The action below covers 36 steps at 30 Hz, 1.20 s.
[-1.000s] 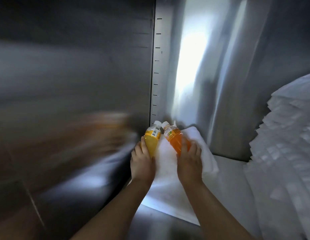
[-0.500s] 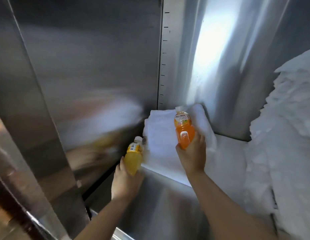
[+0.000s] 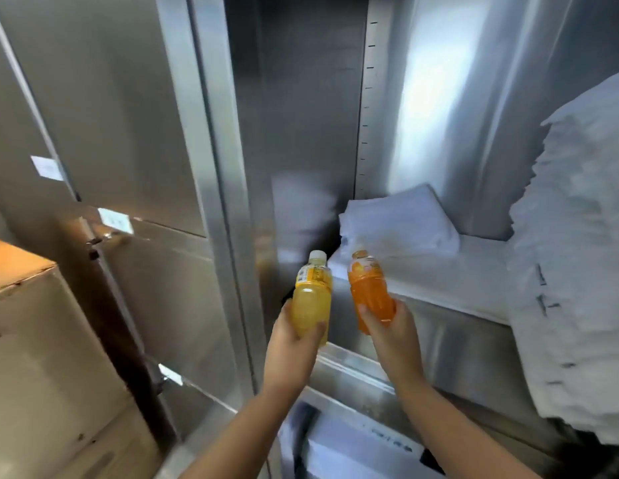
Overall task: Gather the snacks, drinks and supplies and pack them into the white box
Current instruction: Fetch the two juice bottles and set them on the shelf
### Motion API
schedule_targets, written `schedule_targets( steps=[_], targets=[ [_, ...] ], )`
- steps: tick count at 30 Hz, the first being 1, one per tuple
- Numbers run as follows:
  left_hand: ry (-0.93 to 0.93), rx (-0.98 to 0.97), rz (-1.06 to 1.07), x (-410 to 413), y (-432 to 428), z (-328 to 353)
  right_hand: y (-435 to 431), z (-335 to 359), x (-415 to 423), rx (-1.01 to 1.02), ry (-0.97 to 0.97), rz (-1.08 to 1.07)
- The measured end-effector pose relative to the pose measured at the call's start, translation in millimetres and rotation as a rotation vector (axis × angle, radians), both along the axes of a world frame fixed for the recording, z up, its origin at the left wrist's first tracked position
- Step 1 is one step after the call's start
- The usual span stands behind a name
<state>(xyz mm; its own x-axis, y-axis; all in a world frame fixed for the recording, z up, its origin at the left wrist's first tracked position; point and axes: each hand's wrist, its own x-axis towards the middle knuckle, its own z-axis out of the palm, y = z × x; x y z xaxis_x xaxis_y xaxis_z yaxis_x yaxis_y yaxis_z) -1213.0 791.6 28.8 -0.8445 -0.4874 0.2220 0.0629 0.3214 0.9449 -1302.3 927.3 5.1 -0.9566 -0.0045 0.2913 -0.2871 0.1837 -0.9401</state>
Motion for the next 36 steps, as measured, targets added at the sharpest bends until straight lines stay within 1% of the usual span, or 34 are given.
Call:
schedule_targets(
  steps=[2,4,8,11,14,19,22,24,27,29,31,34,36],
  targets=[
    [-0.007,0.024,-0.007,46.0,-22.3,4.8,-18.9,1.3,51.2,-0.098,0.000,0.015],
    [0.042,0.010,0.016,95.0,-48.6,11.2,-46.4,5.6,103.0,-0.180,-0.008,0.063],
    [0.114,0.029,0.094,193.8,-102.7,22.4,-118.1,20.4,198.4,-0.290,-0.014,0.262],
    [0.183,0.085,0.220,270.5,-137.3,26.1,-173.4,28.7,267.0,-0.382,-0.013,0.384],
    [0.265,0.103,0.374,348.0,-168.2,32.0,-225.1,37.1,334.8,-0.423,-0.027,0.610],
    [0.369,0.192,0.608,457.3,-206.8,46.7,-289.5,51.7,429.3,-0.403,-0.037,1.026],
    [0.403,0.225,0.727,505.5,-217.3,46.6,-315.0,58.3,464.9,-0.384,-0.070,1.247],
    [0.422,0.273,0.783,530.4,-221.6,43.7,-331.9,59.0,479.9,-0.404,-0.169,1.388],
    [0.438,0.311,0.865,559.6,-230.2,42.7,-360.7,58.1,492.9,-0.349,-0.292,1.578],
    [0.426,0.302,0.924,574.3,-236.4,42.8,-380.3,58.7,499.2,-0.298,-0.301,1.661],
    [0.433,0.328,0.950,584.6,-239.9,43.6,-394.8,61.7,503.4,-0.272,-0.284,1.700],
    [0.435,0.288,1.033,594.0,-253.9,48.3,-426.7,71.4,511.1,-0.215,-0.166,1.775],
    [0.440,0.247,1.096,598.4,-262.5,48.4,-444.9,72.5,518.9,-0.188,-0.130,1.798]
  ],
)
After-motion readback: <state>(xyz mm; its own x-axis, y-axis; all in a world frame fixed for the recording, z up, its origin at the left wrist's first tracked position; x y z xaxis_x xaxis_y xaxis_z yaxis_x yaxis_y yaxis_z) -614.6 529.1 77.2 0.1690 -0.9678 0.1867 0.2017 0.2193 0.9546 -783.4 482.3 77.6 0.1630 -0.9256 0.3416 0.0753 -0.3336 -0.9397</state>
